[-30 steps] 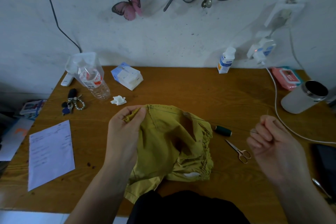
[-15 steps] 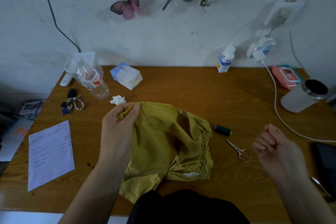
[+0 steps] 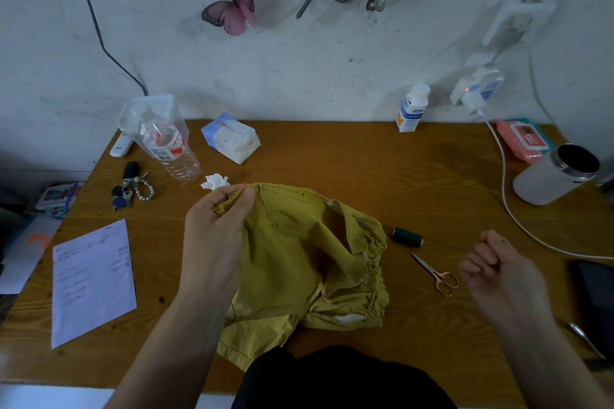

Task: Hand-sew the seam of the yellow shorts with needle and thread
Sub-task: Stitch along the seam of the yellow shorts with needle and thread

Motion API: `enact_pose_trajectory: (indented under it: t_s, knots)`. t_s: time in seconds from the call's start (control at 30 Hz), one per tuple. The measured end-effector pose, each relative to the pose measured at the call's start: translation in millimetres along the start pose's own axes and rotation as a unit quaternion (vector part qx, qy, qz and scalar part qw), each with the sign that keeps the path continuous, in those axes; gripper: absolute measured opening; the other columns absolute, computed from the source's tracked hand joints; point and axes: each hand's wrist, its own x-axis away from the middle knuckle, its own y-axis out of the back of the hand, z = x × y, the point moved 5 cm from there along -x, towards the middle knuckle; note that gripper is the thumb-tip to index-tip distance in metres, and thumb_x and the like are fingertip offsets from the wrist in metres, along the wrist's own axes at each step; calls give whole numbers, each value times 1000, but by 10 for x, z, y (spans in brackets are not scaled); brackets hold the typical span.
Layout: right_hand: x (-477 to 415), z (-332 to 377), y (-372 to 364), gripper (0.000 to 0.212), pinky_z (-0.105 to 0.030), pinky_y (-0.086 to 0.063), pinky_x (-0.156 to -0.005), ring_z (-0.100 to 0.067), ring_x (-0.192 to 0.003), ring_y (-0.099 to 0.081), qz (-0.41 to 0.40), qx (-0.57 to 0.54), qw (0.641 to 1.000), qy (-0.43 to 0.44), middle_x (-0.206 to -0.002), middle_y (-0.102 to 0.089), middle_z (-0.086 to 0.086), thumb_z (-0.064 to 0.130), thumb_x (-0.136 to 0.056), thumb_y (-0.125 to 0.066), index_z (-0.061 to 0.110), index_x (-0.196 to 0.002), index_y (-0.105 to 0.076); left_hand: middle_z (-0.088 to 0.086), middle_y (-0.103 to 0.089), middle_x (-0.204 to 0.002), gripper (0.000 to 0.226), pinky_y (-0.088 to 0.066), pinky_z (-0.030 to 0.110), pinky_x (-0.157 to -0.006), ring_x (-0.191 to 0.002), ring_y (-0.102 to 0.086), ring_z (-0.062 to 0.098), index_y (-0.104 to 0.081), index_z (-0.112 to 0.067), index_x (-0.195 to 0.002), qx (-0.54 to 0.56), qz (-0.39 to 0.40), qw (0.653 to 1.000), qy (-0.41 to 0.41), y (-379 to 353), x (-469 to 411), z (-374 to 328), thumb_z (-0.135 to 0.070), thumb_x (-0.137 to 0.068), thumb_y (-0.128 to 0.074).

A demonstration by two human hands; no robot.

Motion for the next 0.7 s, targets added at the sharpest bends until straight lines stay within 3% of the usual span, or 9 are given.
enact_pose_trajectory:
  t_s: [0.1, 0.2, 0.33, 0.4, 0.47, 0.6, 0.7]
  knots:
    - [53, -5, -90, 24, -20, -30, -53, -2, -43, -35, 17, 16, 1000, 3, -52, -39, 10, 24, -98, -41, 19, -79, -55, 2, -75, -75, 23, -56, 27, -66, -75, -72, 17, -77, -24, -70, -5, 29, 999, 16, -36, 33, -11, -12, -85, -64]
    - [157, -26, -237, 25, -22, -30, -55, -3, -45, -36, 49, 46, 998, 19, -53, -41, 9, 21, -98, -39, 18, -79, -56, 8, -75, -76, 17, -56, 24, -60, -71, -73, 19, -77, -18, -71, 3, 77, 996, 44, -128, 114, -28, -11, -80, -65]
    - [378, -63, -551, 26, -25, -32, -55, -5, -48, -37, 135, 139, 978, 81, -54, -42, 9, 16, -99, -37, 15, -80, -56, 10, -75, -77, 12, -56, 23, -59, -71, -73, 20, -77, -17, -73, -15, 139, 989, 52, -254, 247, -60, -18, -68, -67]
    - [539, -61, -749, 23, -23, -36, -53, -4, -48, -39, 198, 233, 940, 149, -53, -44, 9, 15, -98, -36, 15, -84, -55, 10, -75, -75, 13, -55, 23, -58, -68, -72, 20, -77, -16, -73, -27, 165, 984, 56, -307, 301, -69, -19, -67, -67]
    - [711, -58, -933, 19, -19, -40, -50, -3, -51, -42, 253, 333, 876, 239, -56, -48, 8, 14, -97, -39, 16, -89, -55, 10, -75, -76, 12, -56, 25, -60, -69, -72, 20, -77, -17, -73, -50, 184, 980, 59, -350, 343, -67, -18, -69, -67]
    - [1027, -82, -1203, 13, -21, -38, -49, -8, -54, -46, 338, 412, 764, 364, -64, -53, 9, 16, -93, -45, 24, -87, -53, 9, -75, -80, 16, -54, 40, -77, -80, -72, 25, -77, -19, -76, -101, 186, 976, 48, -390, 384, -63, -12, -82, -64]
    - [1141, -92, -1301, 10, -19, -40, -48, -9, -56, -50, 344, 460, 700, 425, -63, -54, 9, 16, -90, -49, 22, -86, -56, 9, -75, -81, 19, -53, 44, -83, -82, -71, 27, -77, -20, -77, -113, 190, 974, 46, -417, 422, -88, -11, -85, -62]
